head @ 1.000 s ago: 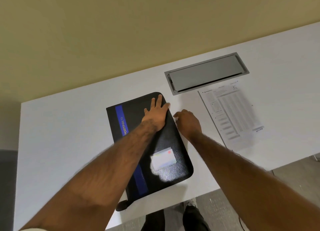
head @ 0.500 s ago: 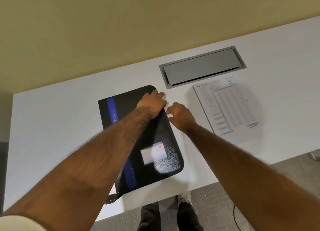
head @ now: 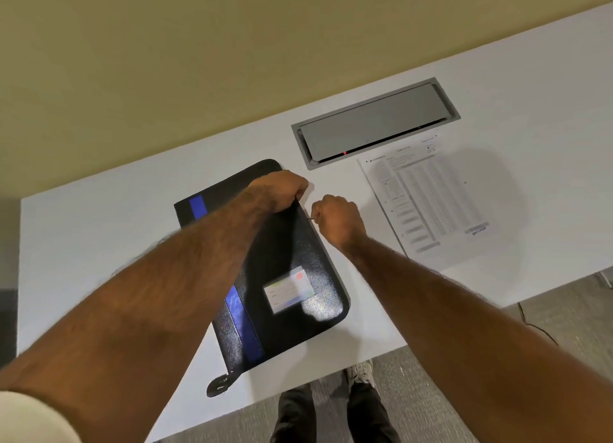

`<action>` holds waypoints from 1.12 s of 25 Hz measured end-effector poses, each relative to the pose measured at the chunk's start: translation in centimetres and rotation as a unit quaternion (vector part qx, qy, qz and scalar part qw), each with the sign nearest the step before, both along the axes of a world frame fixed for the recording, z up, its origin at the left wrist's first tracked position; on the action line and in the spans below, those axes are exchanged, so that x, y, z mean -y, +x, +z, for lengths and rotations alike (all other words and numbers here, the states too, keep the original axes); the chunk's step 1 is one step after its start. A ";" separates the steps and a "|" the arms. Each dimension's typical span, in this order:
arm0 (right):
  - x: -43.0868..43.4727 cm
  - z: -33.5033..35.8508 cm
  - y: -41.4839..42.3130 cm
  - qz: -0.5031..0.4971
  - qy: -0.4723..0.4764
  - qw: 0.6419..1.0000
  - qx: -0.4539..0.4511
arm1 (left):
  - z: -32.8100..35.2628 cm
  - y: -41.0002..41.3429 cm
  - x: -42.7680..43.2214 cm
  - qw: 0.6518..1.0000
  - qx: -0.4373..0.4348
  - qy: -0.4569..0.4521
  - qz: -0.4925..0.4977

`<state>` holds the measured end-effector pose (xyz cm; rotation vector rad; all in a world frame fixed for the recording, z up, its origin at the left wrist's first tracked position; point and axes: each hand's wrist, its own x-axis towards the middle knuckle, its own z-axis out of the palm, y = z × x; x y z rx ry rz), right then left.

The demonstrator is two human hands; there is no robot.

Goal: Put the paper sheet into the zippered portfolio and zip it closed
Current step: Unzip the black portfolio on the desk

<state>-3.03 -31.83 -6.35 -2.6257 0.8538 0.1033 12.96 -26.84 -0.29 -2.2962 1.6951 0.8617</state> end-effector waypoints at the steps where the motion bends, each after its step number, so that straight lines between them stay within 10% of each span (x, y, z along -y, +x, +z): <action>1: 0.0 0.0 -0.5 0.002 0.000 1.000 -0.001 | -0.1 0.2 0.0 1.000 -0.003 -0.002 0.005; 28: -9.5 -1.5 -17.1 0.013 -0.040 0.999 0.021 | -1.3 -3.3 -2.6 0.986 0.007 -0.109 0.130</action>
